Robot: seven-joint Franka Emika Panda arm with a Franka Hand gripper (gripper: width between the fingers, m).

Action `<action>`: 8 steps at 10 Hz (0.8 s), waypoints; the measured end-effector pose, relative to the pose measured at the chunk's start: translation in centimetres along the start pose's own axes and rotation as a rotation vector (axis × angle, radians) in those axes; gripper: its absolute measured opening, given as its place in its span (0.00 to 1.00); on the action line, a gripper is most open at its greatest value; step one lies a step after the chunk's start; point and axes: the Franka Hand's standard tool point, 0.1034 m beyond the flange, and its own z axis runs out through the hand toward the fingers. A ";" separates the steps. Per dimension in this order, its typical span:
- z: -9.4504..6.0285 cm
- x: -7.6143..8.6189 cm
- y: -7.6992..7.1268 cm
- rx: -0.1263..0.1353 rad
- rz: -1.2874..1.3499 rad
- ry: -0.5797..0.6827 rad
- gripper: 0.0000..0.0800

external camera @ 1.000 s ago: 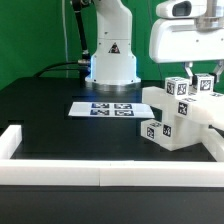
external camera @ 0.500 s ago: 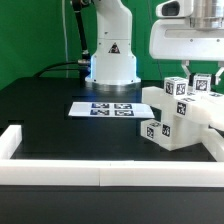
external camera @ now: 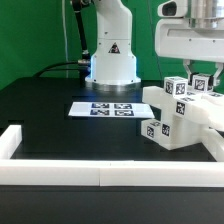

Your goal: Assemble chair

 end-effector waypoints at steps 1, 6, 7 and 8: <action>0.0 0.0 0.0 0.000 -0.012 0.000 0.36; 0.0 -0.1 0.0 -0.009 -0.309 0.002 0.80; 0.0 -0.1 0.0 -0.009 -0.359 0.002 0.80; 0.0 -0.1 0.0 -0.013 -0.479 0.004 0.81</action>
Offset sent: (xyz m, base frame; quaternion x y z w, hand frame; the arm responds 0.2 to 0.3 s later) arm -0.0025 0.0036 0.0044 -0.0202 -0.0060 -0.0407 0.9989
